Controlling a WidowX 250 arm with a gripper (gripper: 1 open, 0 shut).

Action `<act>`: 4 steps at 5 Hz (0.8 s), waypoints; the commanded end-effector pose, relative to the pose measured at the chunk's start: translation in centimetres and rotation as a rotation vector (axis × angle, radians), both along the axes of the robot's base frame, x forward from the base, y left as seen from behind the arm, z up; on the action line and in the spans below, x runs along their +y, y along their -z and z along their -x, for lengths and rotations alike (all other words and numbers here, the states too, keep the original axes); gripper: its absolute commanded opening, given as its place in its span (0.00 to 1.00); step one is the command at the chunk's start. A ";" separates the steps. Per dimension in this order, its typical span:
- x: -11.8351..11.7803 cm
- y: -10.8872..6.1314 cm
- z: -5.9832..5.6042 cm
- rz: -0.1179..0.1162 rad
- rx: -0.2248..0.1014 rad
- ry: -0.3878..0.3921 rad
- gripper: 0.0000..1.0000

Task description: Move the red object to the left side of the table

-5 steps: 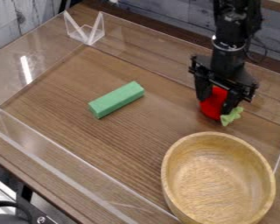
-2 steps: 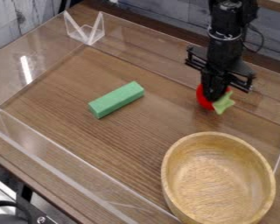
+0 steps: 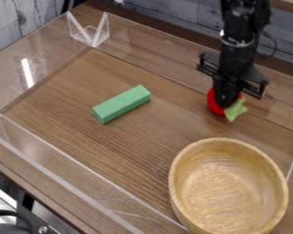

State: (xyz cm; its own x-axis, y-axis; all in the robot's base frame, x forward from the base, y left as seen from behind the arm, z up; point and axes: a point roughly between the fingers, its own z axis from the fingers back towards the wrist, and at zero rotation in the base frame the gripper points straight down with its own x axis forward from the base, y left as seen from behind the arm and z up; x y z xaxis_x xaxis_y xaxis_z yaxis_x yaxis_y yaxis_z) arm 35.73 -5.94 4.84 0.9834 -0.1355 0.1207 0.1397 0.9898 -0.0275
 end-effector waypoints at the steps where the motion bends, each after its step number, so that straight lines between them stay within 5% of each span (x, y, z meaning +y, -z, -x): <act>1: -0.7 -0.7 -1.4 0.002 -0.059 0.013 0.00; 4: 0.0 -1.5 -1.5 0.009 -0.071 -0.009 0.00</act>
State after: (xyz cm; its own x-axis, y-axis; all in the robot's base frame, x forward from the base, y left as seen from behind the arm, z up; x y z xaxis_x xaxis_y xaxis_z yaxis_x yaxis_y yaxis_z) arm 36.28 -6.45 3.75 0.9829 -0.1419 0.1175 0.1460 0.9889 -0.0265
